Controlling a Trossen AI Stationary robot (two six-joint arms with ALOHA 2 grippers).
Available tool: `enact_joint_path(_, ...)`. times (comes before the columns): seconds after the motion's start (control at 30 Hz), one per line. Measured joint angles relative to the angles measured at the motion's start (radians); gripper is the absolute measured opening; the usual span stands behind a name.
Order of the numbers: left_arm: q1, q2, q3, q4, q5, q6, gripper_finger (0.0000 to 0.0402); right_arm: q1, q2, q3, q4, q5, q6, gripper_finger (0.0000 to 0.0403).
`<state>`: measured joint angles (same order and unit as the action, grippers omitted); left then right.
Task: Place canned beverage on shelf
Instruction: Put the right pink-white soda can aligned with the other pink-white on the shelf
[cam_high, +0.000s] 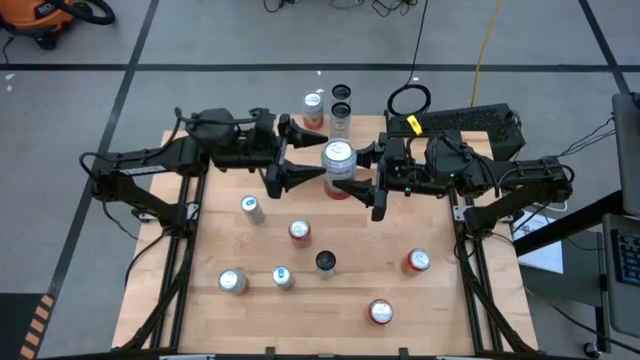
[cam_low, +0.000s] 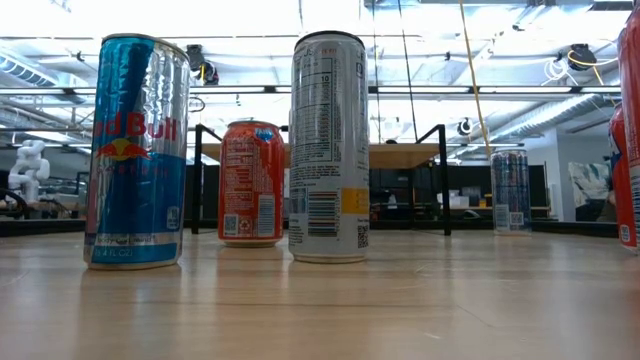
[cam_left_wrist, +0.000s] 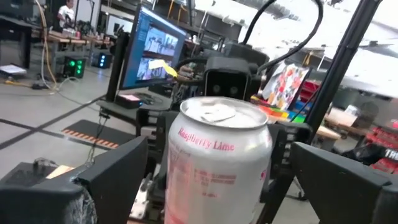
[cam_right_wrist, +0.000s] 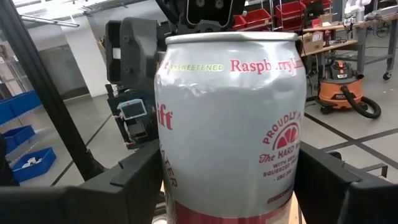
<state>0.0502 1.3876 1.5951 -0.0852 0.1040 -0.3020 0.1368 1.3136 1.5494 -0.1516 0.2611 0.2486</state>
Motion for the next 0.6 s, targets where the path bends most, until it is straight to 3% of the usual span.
enact_joint_path(0.6, 0.008, 0.054, -0.001, 0.043, 0.075, 0.068, 0.0393, 0.000, 0.024, 0.002, 0.000, -0.004, 0.022, 0.0270)
